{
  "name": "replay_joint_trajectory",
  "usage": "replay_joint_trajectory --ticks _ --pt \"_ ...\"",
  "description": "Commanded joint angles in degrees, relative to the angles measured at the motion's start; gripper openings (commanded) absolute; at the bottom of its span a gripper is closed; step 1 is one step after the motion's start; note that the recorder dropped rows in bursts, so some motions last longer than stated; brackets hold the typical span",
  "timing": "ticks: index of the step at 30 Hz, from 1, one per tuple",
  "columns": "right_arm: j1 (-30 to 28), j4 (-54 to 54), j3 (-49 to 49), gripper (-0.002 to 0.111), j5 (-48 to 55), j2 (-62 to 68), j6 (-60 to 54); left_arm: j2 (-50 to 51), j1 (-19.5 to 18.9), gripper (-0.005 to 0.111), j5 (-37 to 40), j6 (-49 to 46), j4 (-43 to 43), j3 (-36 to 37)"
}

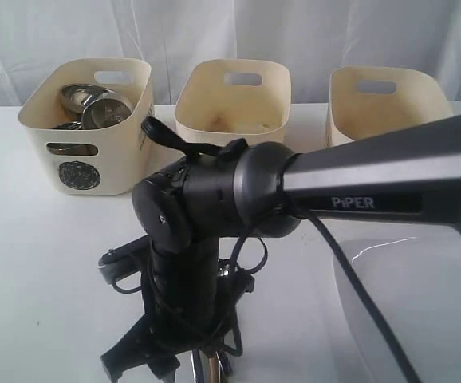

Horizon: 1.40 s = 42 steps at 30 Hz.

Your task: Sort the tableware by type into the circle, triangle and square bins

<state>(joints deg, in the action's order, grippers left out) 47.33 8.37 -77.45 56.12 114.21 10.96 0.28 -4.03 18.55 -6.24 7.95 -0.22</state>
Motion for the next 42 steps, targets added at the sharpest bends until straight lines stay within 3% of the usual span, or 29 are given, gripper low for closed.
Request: replay_joint_trajectory --ticks 1,11,20,34,39,42 --pt "0.2 -0.2 0.3 0.052 -4.1 1.9 1.5 -0.3 0.1 0.0 1.7 0.0 0.3 0.2" --pt "0.2 -0.4 0.3 0.048 -3.7 5.1 1.7 -0.3 0.1 0.0 1.7 0.0 0.3 0.2" --pt "0.2 -0.3 0.3 0.0 -5.5 7.5 -0.7 -0.3 0.1 0.0 1.7 0.0 0.3 0.2" --pt "0.1 1.3 -4.1 0.0 -15.0 -2.1 -3.3 -0.3 0.1 0.0 1.7 0.0 0.3 0.2" --pt "0.0 -3.4 -4.1 0.0 -16.8 -7.7 -2.5 -0.3 0.1 0.0 1.7 0.0 0.3 0.2" --pt "-1.0 -11.7 -4.1 0.0 -19.2 -11.9 2.5 -0.3 0.1 0.0 1.7 0.0 0.3 0.2"
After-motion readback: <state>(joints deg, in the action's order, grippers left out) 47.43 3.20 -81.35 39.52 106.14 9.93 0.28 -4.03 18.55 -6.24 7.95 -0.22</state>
